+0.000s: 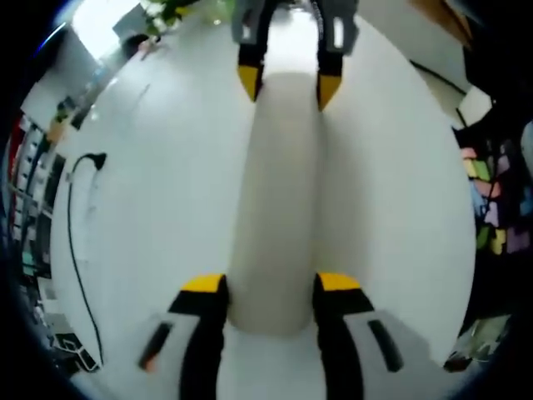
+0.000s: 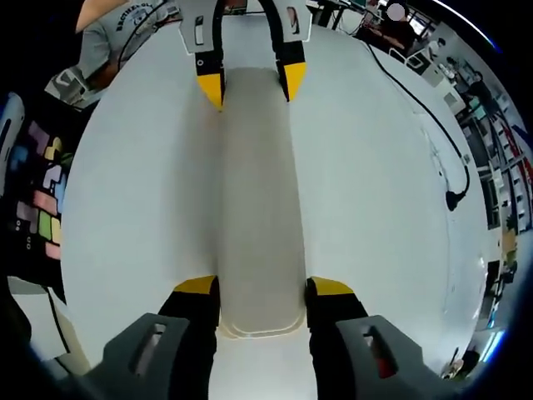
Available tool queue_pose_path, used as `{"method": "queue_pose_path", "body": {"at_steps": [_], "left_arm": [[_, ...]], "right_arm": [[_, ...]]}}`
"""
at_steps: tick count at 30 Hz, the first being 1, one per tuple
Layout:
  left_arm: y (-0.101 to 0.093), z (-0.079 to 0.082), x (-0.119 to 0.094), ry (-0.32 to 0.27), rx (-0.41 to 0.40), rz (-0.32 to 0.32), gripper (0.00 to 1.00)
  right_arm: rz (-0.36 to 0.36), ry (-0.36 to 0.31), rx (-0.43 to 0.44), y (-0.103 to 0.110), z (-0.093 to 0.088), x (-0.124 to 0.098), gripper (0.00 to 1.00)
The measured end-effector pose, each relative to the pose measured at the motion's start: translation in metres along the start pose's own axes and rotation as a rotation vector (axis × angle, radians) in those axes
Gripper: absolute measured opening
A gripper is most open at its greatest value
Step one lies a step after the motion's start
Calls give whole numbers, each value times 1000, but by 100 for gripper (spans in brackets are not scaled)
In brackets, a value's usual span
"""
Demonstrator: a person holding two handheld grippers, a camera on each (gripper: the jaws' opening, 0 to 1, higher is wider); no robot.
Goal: Arrange the utensils inside the cutlery case until each visible utensil rests in its matching compartment.
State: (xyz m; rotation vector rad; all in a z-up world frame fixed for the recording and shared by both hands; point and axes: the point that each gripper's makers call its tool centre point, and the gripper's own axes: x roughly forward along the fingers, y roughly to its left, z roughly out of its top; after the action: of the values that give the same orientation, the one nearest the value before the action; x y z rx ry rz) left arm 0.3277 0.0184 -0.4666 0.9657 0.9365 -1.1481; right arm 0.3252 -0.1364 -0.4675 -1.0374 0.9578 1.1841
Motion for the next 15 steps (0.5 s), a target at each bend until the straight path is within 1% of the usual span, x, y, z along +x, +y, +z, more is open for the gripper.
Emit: {"method": "queue_pose_path", "body": {"at_steps": [2, 3, 8, 10, 12, 13, 14, 15], "left_arm": [[0, 0, 0, -3, -9, -3, 44], [0, 0, 0, -3, -9, -4, 44], [0, -1, -1, 11, -9, 5, 44], [1, -1, -1, 13, -8, 9, 45], [4, -1, -4, 12, -9, 28, 49], [6, -1, -7, 9, -24, 37, 49], [7, -1, -10, 3, -48, 38, 49], [7, 0, -13, -6, -52, 38, 49]], "right_arm": [[-16, -10, 5, -3, 0, -2, 42], [-20, -13, 31, -3, 0, -4, 42], [-38, -16, 38, -2, -4, -16, 40], [-56, -16, 37, -3, -6, -24, 40], [-87, -30, 29, -2, -5, -37, 39], [-100, -36, 13, -1, -4, -42, 38], [-113, -46, 11, 0, -2, -47, 38], [-126, -58, 15, 1, 0, -50, 38]]}}
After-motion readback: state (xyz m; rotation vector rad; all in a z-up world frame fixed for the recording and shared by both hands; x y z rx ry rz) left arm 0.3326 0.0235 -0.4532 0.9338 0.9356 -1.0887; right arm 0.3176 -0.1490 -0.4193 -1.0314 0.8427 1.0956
